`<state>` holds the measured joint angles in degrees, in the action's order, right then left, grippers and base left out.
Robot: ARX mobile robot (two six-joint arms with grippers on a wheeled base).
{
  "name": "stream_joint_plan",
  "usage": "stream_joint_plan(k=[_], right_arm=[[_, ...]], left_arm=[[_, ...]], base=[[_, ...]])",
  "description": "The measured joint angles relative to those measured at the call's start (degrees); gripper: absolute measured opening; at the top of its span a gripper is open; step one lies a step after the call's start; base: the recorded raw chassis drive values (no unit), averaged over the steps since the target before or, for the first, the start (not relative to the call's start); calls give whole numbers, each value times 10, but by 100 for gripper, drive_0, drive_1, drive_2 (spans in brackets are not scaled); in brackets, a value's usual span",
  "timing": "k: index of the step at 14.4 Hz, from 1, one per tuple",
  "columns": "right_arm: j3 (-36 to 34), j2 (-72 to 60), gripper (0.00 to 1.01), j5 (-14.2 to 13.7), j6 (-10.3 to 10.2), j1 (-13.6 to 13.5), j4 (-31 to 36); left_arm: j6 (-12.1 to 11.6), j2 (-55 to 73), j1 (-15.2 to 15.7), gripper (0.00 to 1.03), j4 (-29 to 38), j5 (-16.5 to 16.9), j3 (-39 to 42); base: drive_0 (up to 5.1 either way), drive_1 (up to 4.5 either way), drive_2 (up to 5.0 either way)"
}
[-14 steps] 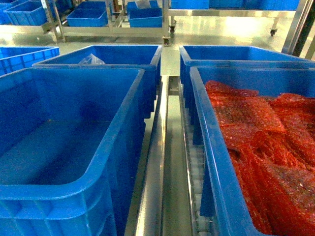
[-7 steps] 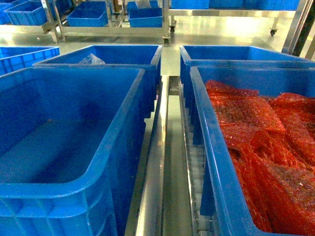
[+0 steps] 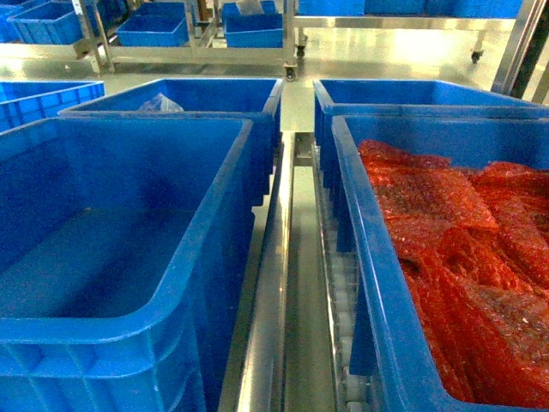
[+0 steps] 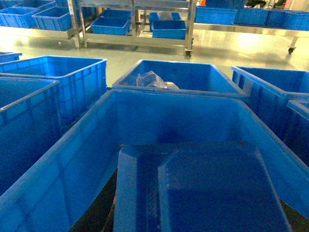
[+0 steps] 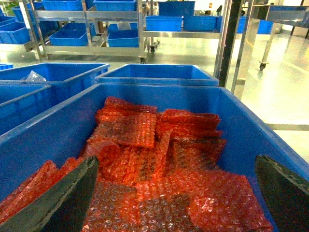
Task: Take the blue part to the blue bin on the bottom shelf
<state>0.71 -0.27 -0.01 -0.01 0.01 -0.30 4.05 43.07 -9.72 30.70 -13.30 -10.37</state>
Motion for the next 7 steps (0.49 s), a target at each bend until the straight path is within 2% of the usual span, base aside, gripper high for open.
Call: stream_joint_plan(k=[7], right_arm=[[0,0,98,0,0,0,0]], left_arm=[[0,0,0,43,0,0,0]], base=[[0,0,0]])
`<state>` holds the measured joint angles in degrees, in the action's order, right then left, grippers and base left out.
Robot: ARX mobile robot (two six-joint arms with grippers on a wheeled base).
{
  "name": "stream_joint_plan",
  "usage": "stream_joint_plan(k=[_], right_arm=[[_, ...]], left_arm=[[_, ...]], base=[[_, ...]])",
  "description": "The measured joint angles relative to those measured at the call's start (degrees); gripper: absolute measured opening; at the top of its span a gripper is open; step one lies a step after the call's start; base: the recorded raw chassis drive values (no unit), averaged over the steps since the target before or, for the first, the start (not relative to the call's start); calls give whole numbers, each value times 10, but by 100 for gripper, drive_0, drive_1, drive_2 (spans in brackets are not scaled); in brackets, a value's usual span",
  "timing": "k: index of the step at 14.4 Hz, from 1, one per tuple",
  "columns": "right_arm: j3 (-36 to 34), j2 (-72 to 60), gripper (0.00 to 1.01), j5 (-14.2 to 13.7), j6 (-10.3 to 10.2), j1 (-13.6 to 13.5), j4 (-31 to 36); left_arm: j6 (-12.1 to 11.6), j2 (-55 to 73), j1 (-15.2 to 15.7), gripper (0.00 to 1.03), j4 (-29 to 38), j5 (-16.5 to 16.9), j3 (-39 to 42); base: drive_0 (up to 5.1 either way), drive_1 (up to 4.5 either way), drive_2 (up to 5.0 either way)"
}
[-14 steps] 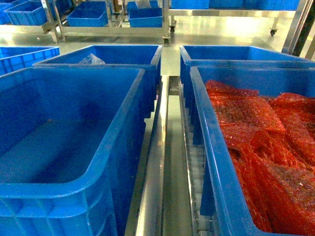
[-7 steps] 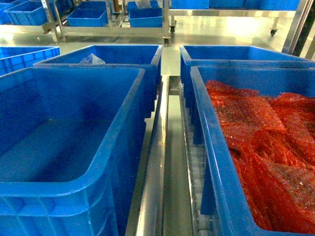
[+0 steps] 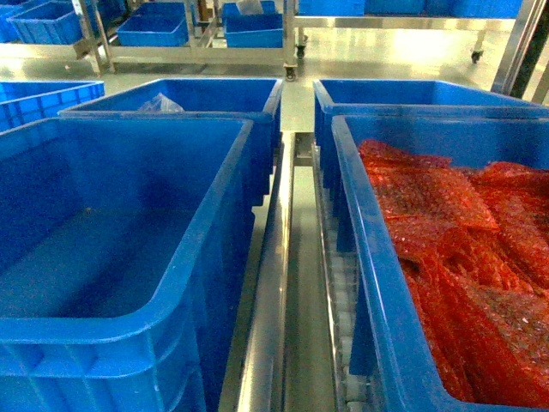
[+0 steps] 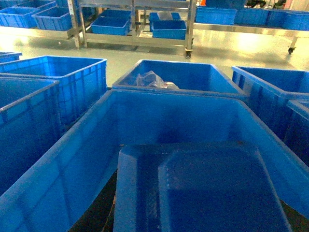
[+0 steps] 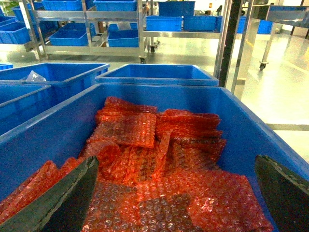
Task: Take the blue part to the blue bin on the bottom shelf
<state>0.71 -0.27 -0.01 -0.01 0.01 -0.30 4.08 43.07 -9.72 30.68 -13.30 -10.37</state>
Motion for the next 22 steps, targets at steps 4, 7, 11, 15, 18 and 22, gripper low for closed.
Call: stream_joint_plan(k=[4,7,11,15,18,22], right_arm=[[0,0,98,0,0,0,0],[0,0,98,0,0,0,0],[0,0,98,0,0,0,0],[0,0,98,0,0,0,0],[0,0,98,0,0,0,0],[0,0,98,0,0,0,0]], left_arm=[[-5,0,-3,43,-5,-11,-1],[-76,122,-60,43,97,-145,-31],[-95,321,-49,43,250,-120,-95],[-68,335,-41,68,237,-93,-95],[-59,332,-41,99,235,-92,-95],[-45,240,12,49,237,46,-14]], base=[[0,0,0],[0,0,0],[0,0,0],[0,0,0],[0,0,0],[0,0,0]])
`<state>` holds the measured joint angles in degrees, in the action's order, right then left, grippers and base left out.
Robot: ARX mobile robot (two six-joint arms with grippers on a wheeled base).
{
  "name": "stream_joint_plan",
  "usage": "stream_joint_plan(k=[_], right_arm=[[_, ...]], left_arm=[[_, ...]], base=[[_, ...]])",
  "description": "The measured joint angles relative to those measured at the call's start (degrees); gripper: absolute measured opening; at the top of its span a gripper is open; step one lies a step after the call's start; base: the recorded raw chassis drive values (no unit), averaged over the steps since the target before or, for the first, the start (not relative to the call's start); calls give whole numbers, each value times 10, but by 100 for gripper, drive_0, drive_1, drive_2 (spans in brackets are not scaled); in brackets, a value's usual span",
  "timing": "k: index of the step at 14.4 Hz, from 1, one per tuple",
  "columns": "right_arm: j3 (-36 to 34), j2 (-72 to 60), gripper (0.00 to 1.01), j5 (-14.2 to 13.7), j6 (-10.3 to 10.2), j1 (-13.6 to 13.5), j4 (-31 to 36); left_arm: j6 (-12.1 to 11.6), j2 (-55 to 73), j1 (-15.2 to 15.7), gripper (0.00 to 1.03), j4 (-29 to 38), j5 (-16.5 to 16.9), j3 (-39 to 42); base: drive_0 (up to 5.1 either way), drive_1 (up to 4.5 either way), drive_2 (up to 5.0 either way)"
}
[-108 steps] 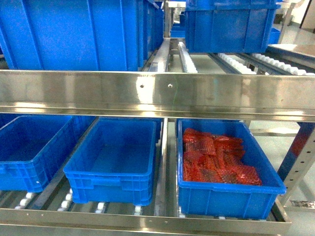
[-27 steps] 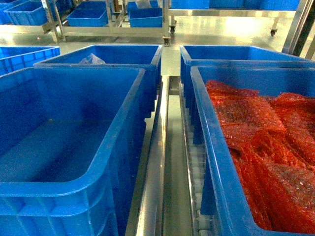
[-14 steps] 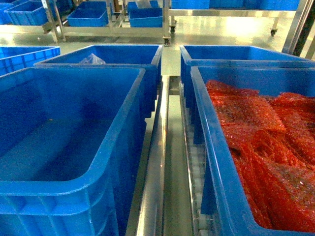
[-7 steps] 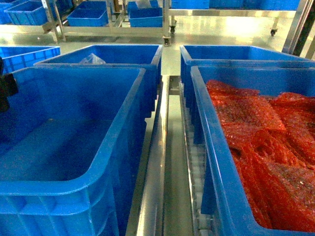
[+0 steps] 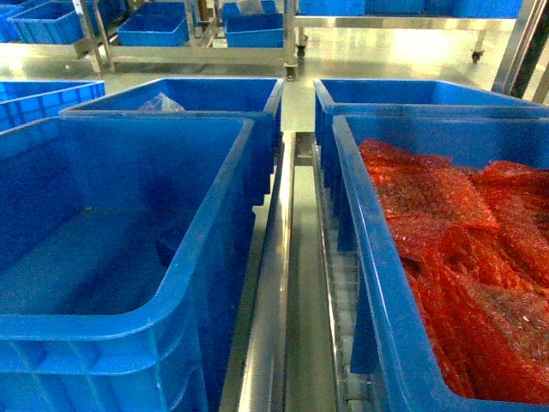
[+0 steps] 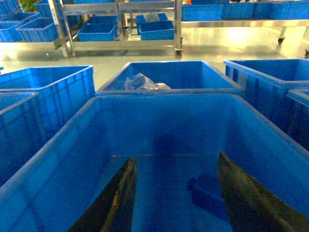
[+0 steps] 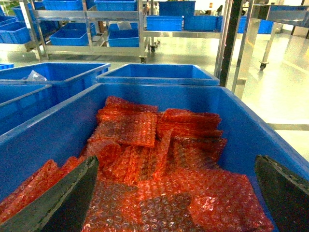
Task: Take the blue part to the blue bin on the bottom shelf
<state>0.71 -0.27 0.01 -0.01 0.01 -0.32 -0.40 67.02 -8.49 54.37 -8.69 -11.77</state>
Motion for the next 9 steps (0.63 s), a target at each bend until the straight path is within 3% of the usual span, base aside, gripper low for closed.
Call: stream_joint_plan(k=[3,4,5,6,7,9], right_arm=[[0,0,98,0,0,0,0],[0,0,98,0,0,0,0],[0,0,98,0,0,0,0],[0,0,98,0,0,0,0],[0,0,98,0,0,0,0],[0,0,98,0,0,0,0]], left_arm=[[0,-84,24,12,-37,24,45],[1,-93,31,1,-9,31,64],[2,-99,36,2,-16,37,78],[2,-128,63,2,-52,74,96],[2,-167,85,2,-73,81,100],[2,-239,84,2,-133,87,105]], base=[[0,0,0],[0,0,0],[0,0,0],[0,0,0],[0,0,0],[0,0,0]])
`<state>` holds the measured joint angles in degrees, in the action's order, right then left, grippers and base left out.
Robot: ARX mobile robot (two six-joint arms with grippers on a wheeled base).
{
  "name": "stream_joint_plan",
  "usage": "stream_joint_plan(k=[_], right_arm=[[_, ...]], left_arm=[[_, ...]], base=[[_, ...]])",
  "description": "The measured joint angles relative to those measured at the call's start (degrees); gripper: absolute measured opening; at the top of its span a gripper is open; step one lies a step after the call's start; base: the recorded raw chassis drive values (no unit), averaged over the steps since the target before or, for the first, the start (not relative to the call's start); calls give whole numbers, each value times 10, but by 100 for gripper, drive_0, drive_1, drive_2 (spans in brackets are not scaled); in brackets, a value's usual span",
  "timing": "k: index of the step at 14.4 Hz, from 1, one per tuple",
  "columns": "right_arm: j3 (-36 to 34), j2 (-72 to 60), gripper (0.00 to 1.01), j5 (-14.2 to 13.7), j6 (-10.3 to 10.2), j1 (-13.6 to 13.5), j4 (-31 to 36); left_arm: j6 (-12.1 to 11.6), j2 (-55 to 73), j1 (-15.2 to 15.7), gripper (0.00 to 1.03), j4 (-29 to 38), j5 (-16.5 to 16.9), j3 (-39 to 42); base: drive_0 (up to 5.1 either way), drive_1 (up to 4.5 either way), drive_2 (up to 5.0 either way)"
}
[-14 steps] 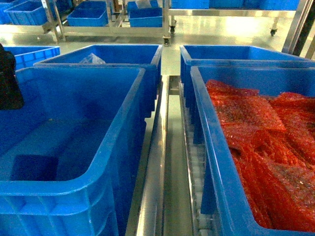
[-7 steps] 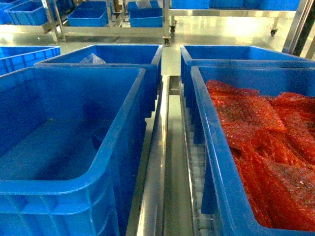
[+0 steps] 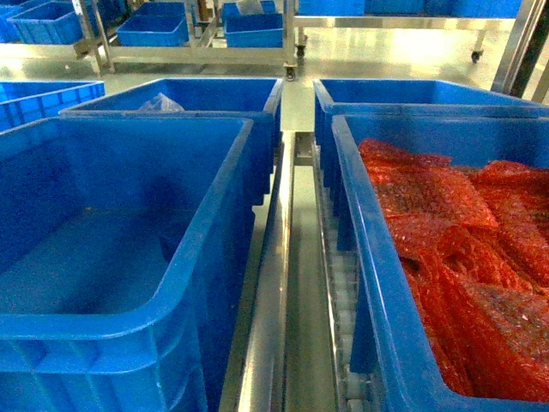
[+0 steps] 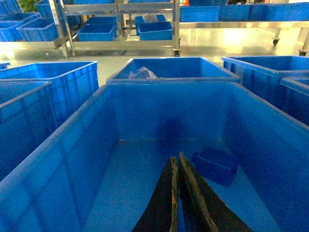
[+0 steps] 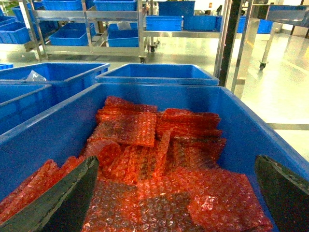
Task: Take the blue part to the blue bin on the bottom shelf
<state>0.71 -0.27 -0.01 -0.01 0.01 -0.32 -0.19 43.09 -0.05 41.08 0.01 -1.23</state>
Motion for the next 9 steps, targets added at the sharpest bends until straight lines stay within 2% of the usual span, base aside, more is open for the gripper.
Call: stream_joint_plan(k=[4,9], right_arm=[[0,0,98,0,0,0,0],[0,0,98,0,0,0,0]], left_arm=[[0,-118,0,2,-104,0,6],[0,-210,0,2,-191,0,6]], base=[[0,0,0],[0,0,0]])
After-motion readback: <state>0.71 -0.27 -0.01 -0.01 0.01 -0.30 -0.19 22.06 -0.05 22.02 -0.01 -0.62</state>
